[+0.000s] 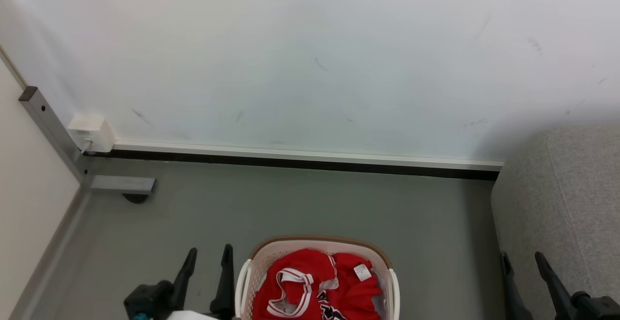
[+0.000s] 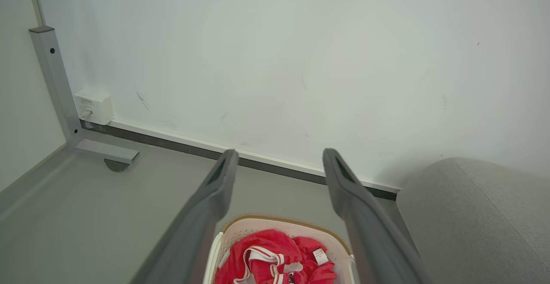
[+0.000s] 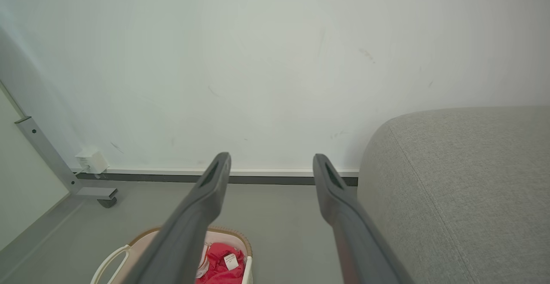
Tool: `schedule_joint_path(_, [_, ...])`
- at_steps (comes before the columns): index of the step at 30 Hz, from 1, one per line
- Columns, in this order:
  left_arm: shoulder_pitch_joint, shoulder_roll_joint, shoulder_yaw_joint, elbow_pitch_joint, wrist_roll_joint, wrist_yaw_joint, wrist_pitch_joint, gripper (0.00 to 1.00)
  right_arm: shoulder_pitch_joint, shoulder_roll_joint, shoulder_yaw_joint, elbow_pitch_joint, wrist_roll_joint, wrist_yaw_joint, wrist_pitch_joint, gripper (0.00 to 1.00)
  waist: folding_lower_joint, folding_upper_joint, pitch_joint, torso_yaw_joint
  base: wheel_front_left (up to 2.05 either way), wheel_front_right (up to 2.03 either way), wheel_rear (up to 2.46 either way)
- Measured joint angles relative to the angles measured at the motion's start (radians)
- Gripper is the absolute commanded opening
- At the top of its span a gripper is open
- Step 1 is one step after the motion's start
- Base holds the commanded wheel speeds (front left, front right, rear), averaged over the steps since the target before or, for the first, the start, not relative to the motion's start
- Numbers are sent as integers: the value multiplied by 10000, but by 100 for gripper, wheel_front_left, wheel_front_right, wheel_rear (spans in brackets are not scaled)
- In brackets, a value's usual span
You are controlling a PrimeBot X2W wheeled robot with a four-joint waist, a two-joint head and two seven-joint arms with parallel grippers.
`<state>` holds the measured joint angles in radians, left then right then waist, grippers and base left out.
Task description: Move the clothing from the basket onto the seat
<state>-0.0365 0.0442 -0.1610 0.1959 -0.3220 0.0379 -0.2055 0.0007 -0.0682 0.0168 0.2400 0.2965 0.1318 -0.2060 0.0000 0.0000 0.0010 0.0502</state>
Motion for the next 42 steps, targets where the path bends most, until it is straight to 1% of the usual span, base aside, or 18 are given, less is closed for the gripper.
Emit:
schedule_joint_path(7, [77,4,6,59,571,33,-151,100,26,8,10,61,-479,0,-151,100,0,0,-39,62,0,0,0])
schedule_joint_path(14, [124,10,15,150,1070,75,-267,100,122,65,196,165,-715,0,-280,100,0,0,-57,145,0,0,0])
schedule_joint_path(30, [221,21,198,245,1733,128,-581,100,253,115,359,272,-1661,0,-566,100,0,0,-21,205,0,0,0])
schedule_joint_path(42, [237,23,211,336,1685,81,-587,100,255,134,251,278,-1691,0,-566,100,0,0,-22,216,0,0,0])
